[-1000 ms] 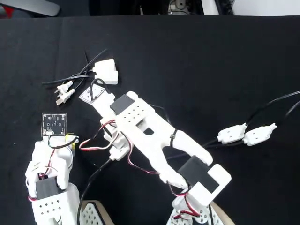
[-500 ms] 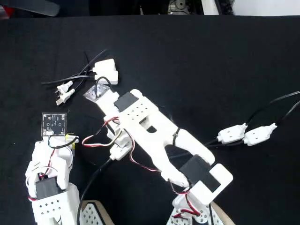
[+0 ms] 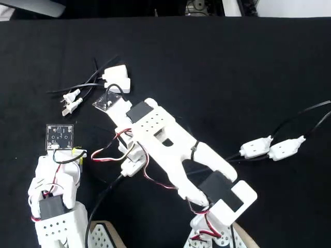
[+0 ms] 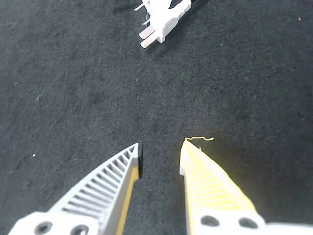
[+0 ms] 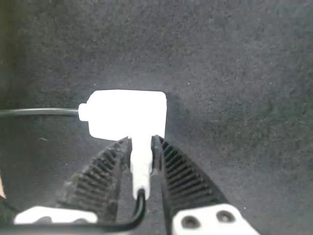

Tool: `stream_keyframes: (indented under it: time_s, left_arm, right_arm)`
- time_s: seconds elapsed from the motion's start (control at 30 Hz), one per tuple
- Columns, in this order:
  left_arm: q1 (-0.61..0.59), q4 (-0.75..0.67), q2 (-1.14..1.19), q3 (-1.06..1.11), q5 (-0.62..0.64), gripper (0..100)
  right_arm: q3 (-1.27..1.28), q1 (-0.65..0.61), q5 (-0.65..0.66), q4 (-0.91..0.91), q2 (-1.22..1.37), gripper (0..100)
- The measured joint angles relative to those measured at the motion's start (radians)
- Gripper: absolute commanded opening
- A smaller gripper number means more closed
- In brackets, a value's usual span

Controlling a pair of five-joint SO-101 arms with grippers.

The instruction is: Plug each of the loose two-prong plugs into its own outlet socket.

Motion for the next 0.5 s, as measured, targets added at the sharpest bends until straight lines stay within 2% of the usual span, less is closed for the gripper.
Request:
stream_keyframes:
  time_s: [0.5]
  left_arm:
    - [0.000,0.000,0.000,0.000,0.000,14]
  right_arm:
    - [0.006,0.066,0.023,-0.023,0.000,1.1]
